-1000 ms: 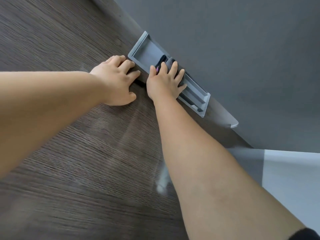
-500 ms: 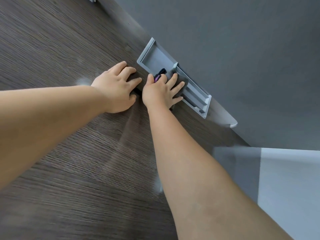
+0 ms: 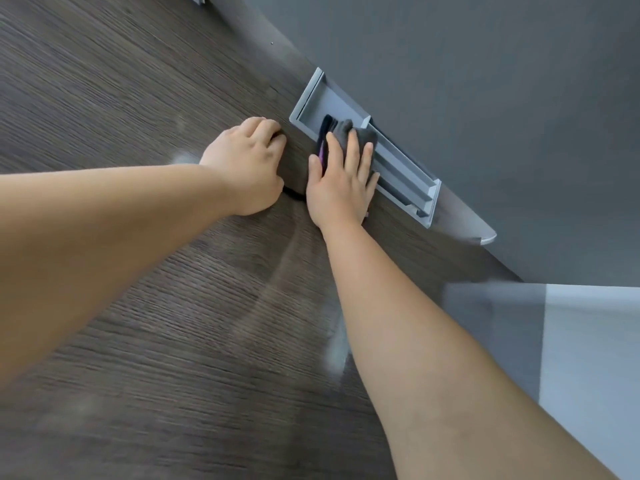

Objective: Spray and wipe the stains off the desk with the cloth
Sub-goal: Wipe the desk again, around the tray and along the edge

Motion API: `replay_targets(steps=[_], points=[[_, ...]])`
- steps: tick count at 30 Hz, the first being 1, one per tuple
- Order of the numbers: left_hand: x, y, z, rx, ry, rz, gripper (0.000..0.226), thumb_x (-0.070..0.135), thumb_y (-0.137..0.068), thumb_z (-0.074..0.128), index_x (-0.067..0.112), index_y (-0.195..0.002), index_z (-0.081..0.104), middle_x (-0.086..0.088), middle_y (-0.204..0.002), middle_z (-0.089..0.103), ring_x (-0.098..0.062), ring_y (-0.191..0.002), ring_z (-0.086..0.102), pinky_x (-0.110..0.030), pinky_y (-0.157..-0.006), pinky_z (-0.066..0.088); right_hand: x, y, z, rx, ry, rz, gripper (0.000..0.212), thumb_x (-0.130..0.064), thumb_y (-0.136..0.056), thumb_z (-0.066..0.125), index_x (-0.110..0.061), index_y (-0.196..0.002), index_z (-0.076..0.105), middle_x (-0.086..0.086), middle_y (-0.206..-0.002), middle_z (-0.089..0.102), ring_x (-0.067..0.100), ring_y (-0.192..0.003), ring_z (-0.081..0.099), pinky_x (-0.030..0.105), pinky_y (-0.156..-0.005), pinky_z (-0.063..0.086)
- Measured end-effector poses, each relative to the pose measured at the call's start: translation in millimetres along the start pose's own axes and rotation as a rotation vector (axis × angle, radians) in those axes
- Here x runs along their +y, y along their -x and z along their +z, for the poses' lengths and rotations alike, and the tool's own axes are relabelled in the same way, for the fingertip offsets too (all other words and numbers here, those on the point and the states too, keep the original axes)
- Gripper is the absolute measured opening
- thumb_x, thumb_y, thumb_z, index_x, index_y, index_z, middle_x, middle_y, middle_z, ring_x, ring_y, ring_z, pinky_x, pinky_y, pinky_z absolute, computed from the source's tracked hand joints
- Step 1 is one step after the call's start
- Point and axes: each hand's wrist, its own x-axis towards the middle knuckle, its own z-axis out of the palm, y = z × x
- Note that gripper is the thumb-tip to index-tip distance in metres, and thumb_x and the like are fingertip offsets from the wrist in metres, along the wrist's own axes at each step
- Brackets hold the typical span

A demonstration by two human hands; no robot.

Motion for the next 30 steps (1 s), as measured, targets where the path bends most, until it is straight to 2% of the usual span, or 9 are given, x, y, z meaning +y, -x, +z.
replay_targets(steps=[4, 8, 9, 13, 15, 19, 25, 27, 30], points=[[6.4, 11.0, 2.4, 0.005, 0.101, -0.022, 0.058, 0.022, -0.091, 0.047, 0.007, -0.145, 0.029, -0.008, -0.153, 0.021, -0.024, -0.145, 0.006, -0.040, -0.113, 0.021, -9.0, 22.8, 7.0, -0.012, 0.032, 0.021, 0.055, -0.048, -0.101, 0.022, -0.034, -0.152, 0.008, -0.003, -0.161, -0.010, 0.024, -0.146, -0.014, 0.052, -0.117, -0.001], [17.4, 29.1, 1.8, 0.059, 0.096, -0.004, 0.050, 0.019, -0.087, 0.048, 0.006, -0.135, 0.042, -0.011, -0.144, 0.034, -0.029, -0.135, 0.023, -0.042, -0.101, 0.032, 24.6, 64.5, 12.1, 0.044, 0.085, -0.271, 0.054, -0.049, -0.098, 0.025, -0.034, -0.150, 0.023, -0.002, -0.161, 0.009, 0.027, -0.148, 0.001, 0.052, -0.116, 0.009], [20.8, 34.2, 2.7, 0.046, 0.090, 0.007, 0.050, 0.020, -0.087, 0.048, 0.007, -0.135, 0.042, -0.010, -0.143, 0.035, -0.030, -0.133, 0.024, -0.041, -0.100, 0.032, 39.3, 69.7, 12.3, 0.059, 0.077, -0.223, 0.053, -0.049, -0.098, 0.026, -0.034, -0.149, 0.025, -0.002, -0.161, 0.010, 0.027, -0.148, 0.003, 0.052, -0.116, 0.010], [35.0, 61.7, 11.3, -0.035, 0.049, 0.072, 0.050, 0.022, -0.088, 0.048, 0.011, -0.136, 0.042, -0.008, -0.142, 0.035, -0.030, -0.132, 0.025, -0.039, -0.102, 0.030, 58.7, 89.4, 13.9, -0.010, -0.045, 0.381, 0.053, -0.047, -0.101, 0.022, -0.036, -0.152, 0.013, -0.006, -0.161, -0.007, 0.023, -0.147, -0.010, 0.053, -0.117, 0.005], [44.0, 75.1, 17.5, -0.068, 0.025, 0.111, 0.049, 0.025, -0.088, 0.047, 0.012, -0.136, 0.043, -0.007, -0.141, 0.036, -0.030, -0.132, 0.026, -0.038, -0.106, 0.027, 42.3, 115.0, 18.1, 0.000, -0.017, 0.314, 0.054, -0.048, -0.100, 0.023, -0.036, -0.152, 0.012, -0.005, -0.161, -0.007, 0.024, -0.147, -0.011, 0.053, -0.117, 0.003], [62.0, 102.0, 29.0, -0.088, -0.010, 0.164, 0.047, 0.026, -0.088, 0.047, 0.014, -0.134, 0.046, -0.007, -0.139, 0.040, -0.030, -0.129, 0.030, -0.036, -0.108, 0.022, 49.9, 175.5, 27.1, 0.026, 0.022, -0.044, 0.055, -0.052, -0.096, 0.023, -0.035, -0.147, 0.030, -0.003, -0.160, 0.015, 0.027, -0.147, 0.007, 0.052, -0.115, 0.011], [91.8, 143.8, 47.2, -0.129, -0.017, 0.197, 0.048, 0.026, -0.090, 0.045, 0.017, -0.137, 0.042, -0.004, -0.140, 0.037, -0.028, -0.131, 0.027, -0.034, -0.108, 0.024, 143.6, 187.5, 19.2, -0.057, -0.049, 0.382, 0.052, -0.047, -0.101, 0.025, -0.037, -0.151, 0.017, -0.008, -0.161, -0.004, 0.020, -0.147, -0.008, 0.050, -0.117, 0.005], [102.9, 161.2, 56.2, -0.134, -0.019, 0.203, 0.047, 0.025, -0.089, 0.046, 0.018, -0.136, 0.044, -0.003, -0.139, 0.037, -0.028, -0.130, 0.027, -0.034, -0.107, 0.025, 157.5, 215.5, 24.1, -0.045, -0.060, 0.393, 0.052, -0.047, -0.101, 0.025, -0.036, -0.151, 0.017, -0.007, -0.161, -0.003, 0.021, -0.147, -0.008, 0.051, -0.117, 0.006], [126.8, 192.9, 70.8, -0.123, -0.012, 0.205, 0.047, 0.022, -0.088, 0.048, 0.017, -0.134, 0.047, -0.004, -0.139, 0.040, -0.029, -0.130, 0.029, -0.034, -0.105, 0.025, 154.1, 290.1, 40.9, 0.089, -0.026, 0.320, 0.054, -0.047, -0.096, 0.028, -0.030, -0.146, 0.035, 0.003, -0.158, 0.021, 0.032, -0.146, 0.013, 0.058, -0.111, 0.021]])
